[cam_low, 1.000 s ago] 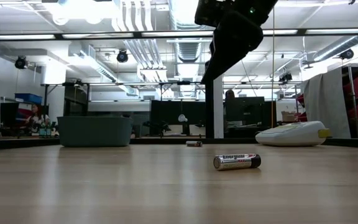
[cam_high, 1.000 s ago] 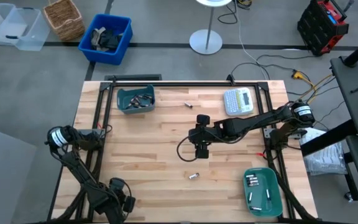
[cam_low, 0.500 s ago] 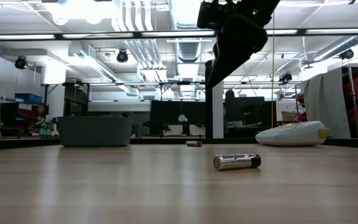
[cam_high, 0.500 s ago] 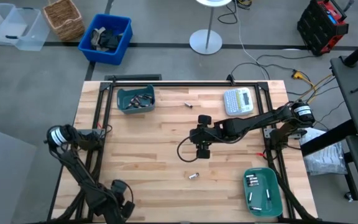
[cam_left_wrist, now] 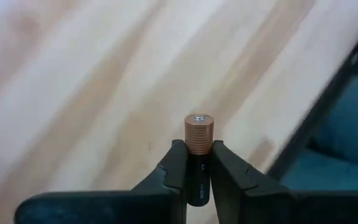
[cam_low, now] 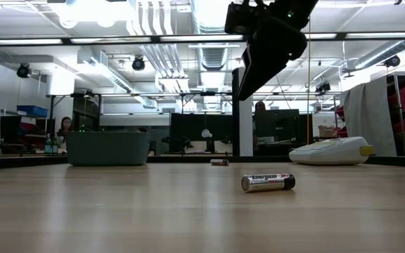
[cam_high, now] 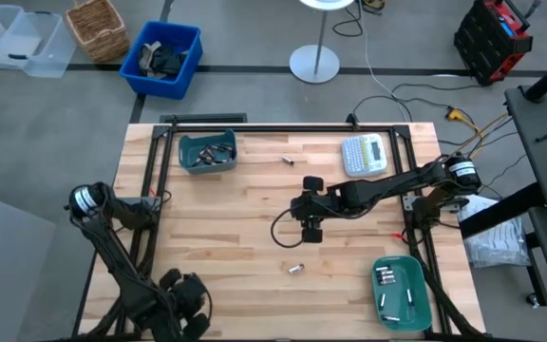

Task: Sort batteries
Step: Put the black battery into the blue bin

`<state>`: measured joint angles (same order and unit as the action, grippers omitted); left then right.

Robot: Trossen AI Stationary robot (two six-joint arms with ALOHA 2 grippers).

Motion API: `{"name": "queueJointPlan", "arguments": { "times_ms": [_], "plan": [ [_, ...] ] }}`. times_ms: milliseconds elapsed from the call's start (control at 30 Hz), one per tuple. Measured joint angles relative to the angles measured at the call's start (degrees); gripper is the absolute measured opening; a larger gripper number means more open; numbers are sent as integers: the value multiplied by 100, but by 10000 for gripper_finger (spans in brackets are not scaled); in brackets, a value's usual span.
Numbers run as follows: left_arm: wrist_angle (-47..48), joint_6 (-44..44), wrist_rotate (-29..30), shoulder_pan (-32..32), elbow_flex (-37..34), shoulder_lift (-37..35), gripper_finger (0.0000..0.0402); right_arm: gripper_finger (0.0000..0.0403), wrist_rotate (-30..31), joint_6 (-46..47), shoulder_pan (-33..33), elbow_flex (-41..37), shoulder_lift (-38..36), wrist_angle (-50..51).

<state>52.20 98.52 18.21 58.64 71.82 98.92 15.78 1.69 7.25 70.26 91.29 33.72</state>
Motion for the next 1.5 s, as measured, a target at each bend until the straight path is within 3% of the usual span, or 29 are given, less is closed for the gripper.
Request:
{"name": "queueJointPlan", "arguments": {
  "times_ms": [267, 533, 667, 933, 1267, 1500],
  "plan": [
    [939, -1298, 1045, -429, 448, -90, 23, 163, -985, 12, 42, 0, 0, 118],
    [962, -2960, 1656, -1003, 268, -596, 23, 146, -1015, -174, 462, 28, -87, 200],
    [952, -3698, 1889, -1282, 161, -1034, 23, 130, -793, -128, 835, 24, -385, 201],
    [528, -5854, 2630, -1951, 46, -1670, 23, 96, 364, -25, 1780, -31, -939, 133],
    [-2090, -9320, 2144, -2733, -841, -2150, 23, 53, 833, 130, 2527, -42, -1097, 161],
    [-3874, -11179, 923, -3140, -1794, -2668, 23, 35, 1134, 131, 2695, -42, -1104, 155]
  ]
}}
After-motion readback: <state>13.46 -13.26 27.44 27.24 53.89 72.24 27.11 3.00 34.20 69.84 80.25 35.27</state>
